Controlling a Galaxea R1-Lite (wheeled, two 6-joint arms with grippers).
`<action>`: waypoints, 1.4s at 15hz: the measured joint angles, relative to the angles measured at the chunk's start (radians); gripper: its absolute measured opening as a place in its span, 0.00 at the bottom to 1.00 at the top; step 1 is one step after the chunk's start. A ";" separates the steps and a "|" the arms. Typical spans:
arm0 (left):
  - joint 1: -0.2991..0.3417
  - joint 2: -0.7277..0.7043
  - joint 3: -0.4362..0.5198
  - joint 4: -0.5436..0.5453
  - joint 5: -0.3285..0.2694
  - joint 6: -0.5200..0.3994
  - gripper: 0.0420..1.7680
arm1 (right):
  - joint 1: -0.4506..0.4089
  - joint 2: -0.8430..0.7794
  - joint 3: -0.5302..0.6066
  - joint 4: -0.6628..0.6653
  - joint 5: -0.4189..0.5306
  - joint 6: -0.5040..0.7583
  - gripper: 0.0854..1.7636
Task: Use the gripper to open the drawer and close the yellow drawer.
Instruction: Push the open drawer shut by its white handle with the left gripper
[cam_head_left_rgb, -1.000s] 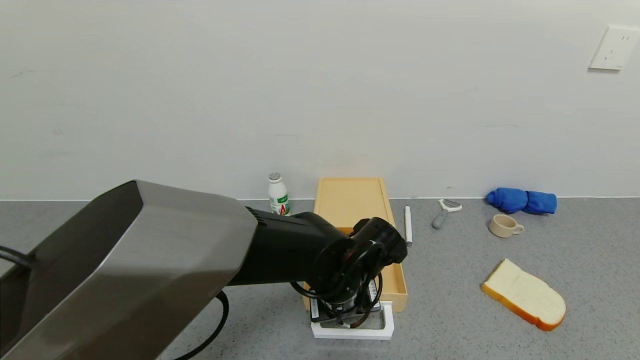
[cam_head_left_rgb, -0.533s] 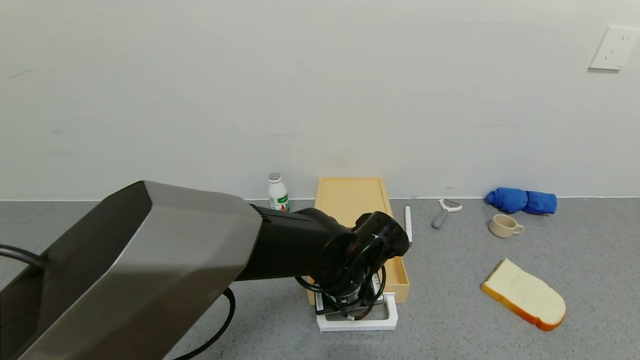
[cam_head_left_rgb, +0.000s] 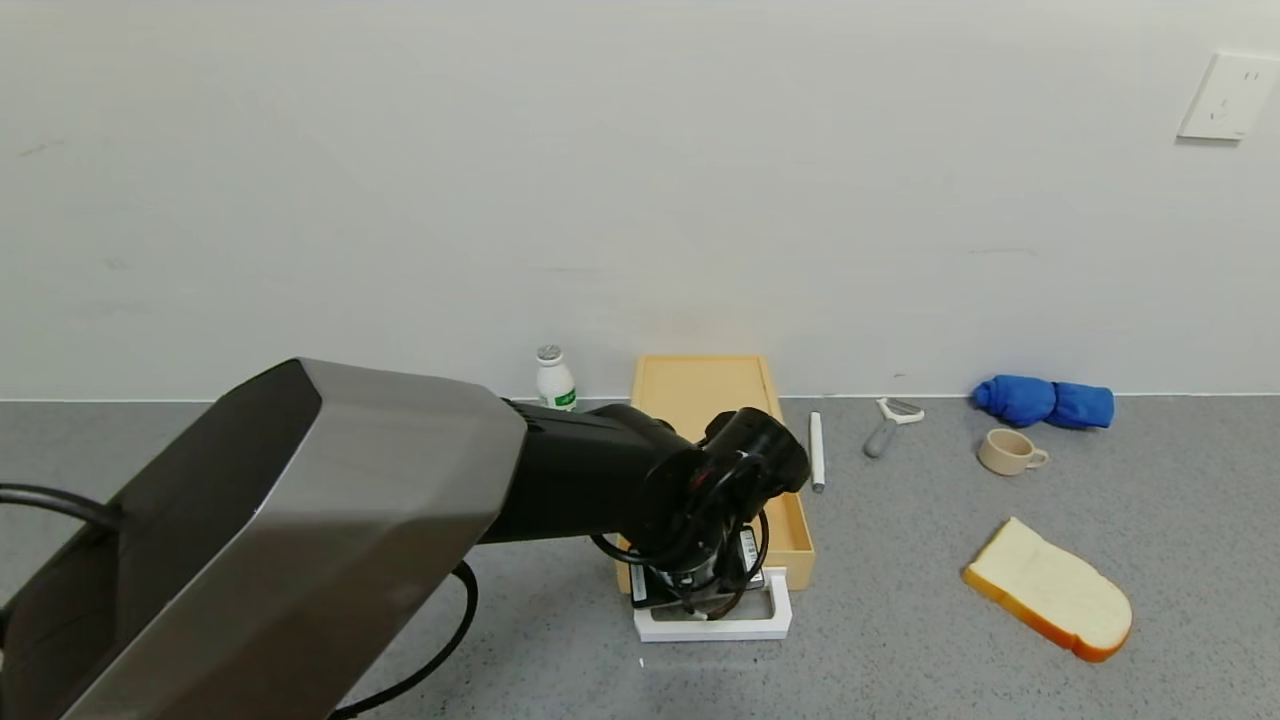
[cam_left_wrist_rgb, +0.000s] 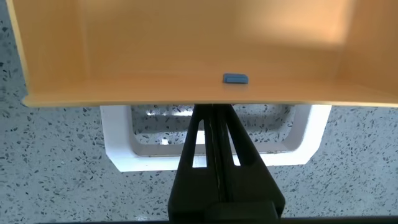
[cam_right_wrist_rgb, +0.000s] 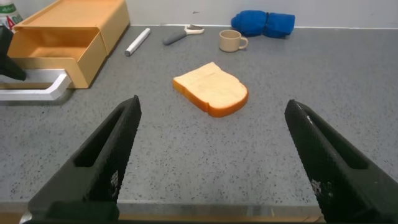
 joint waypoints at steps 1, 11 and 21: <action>0.005 0.002 -0.010 -0.003 0.000 0.007 0.04 | 0.000 0.000 0.000 0.000 0.000 0.000 0.96; 0.061 0.056 -0.122 -0.002 0.007 0.085 0.04 | 0.000 0.000 0.000 0.000 0.000 0.000 0.96; 0.126 0.128 -0.255 -0.018 0.010 0.184 0.04 | 0.000 0.000 0.000 0.000 0.000 0.000 0.96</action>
